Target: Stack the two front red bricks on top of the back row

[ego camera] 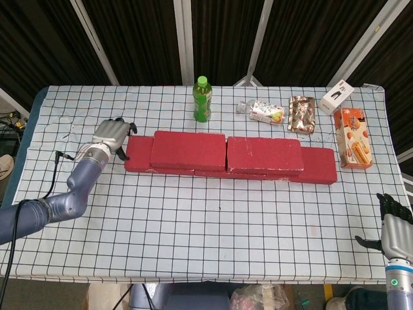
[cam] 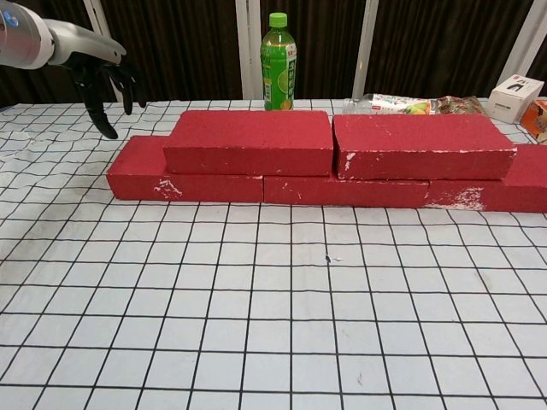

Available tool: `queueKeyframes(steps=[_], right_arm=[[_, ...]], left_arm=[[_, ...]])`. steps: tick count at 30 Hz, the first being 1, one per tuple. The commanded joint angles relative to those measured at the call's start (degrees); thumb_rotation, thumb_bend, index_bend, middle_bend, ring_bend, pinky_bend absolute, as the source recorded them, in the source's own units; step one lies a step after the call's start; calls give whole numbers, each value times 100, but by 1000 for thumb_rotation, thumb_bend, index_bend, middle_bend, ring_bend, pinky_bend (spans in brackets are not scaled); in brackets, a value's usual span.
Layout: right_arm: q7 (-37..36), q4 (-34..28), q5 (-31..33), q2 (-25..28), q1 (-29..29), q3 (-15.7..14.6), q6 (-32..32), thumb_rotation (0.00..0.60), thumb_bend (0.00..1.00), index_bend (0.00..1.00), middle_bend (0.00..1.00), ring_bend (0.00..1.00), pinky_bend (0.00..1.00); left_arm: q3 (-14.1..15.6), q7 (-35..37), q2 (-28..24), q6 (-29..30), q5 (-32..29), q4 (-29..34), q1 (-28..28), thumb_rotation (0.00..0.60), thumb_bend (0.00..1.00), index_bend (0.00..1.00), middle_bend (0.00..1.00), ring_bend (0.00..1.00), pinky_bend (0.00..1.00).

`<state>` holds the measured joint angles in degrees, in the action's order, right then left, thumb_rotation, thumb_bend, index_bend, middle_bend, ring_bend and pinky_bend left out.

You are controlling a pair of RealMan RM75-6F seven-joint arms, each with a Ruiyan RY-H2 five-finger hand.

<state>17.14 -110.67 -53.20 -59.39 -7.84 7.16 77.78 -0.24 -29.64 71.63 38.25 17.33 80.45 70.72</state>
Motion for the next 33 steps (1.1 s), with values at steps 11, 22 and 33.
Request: queueKeyframes(steps=[11, 22, 33], right_arm=[[-99, 28, 1, 37, 2, 6, -54, 600, 153, 0, 0, 0, 0], [-166, 53, 10, 66, 5, 11, -87, 600, 154, 0, 0, 0, 0], [-164, 59, 21, 71, -3, 6, -104, 600, 153, 0, 0, 0, 0]], left_arm=[[112, -298, 424, 53, -258, -196, 209, 600, 0, 286, 307, 136, 205], [155, -477, 699, 7, -534, -360, 375, 600, 0, 272, 307, 136, 205], [149, -552, 817, 7, -621, -407, 461, 600, 0, 272, 308, 136, 205]])
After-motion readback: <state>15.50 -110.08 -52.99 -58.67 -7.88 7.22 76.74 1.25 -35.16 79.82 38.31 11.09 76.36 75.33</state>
